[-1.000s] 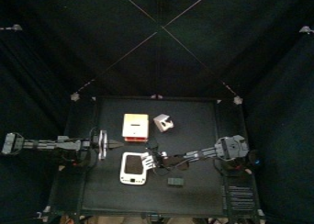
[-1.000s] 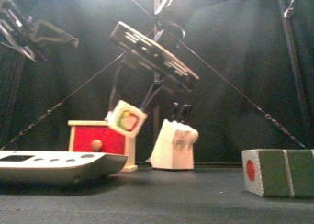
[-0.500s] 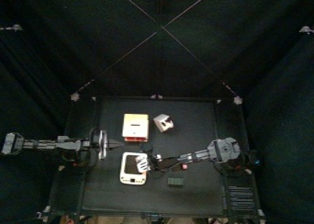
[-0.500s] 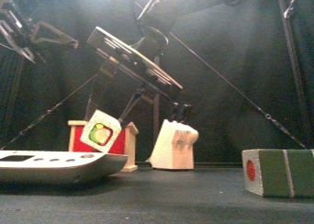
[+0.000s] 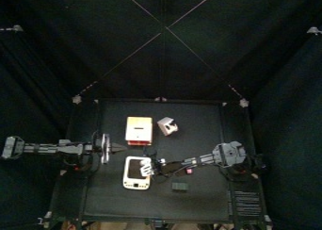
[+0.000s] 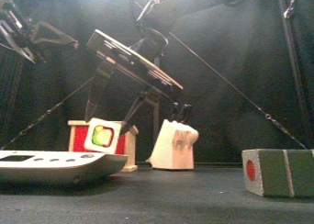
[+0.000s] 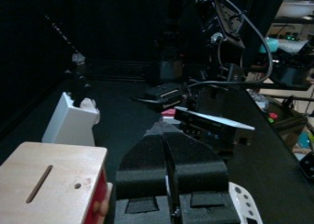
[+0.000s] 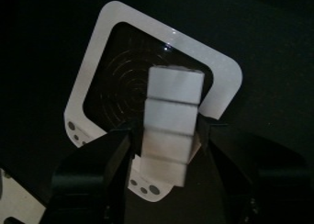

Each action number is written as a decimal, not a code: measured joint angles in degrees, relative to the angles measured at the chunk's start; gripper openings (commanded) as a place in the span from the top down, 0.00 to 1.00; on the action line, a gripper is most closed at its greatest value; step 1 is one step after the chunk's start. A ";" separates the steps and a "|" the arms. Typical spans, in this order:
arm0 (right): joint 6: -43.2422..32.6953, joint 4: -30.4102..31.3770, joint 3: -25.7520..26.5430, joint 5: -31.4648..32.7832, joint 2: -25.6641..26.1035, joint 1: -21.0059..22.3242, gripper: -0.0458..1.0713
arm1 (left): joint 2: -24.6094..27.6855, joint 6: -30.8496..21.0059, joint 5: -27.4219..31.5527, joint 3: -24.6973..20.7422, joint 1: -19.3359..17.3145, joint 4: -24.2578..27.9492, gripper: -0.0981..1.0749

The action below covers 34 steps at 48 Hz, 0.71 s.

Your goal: Put white sushi roll on stove

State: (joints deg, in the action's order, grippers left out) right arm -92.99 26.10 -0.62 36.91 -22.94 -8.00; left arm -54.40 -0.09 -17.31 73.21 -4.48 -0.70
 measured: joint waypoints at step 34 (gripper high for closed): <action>0.62 2.64 2.72 3.78 0.00 -0.53 0.08 | 0.00 0.00 0.00 0.09 -0.09 0.00 0.93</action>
State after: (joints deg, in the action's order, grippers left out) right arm -92.37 28.74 2.11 40.69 -22.94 -8.53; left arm -54.40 -0.09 -17.31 73.30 -4.57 -0.70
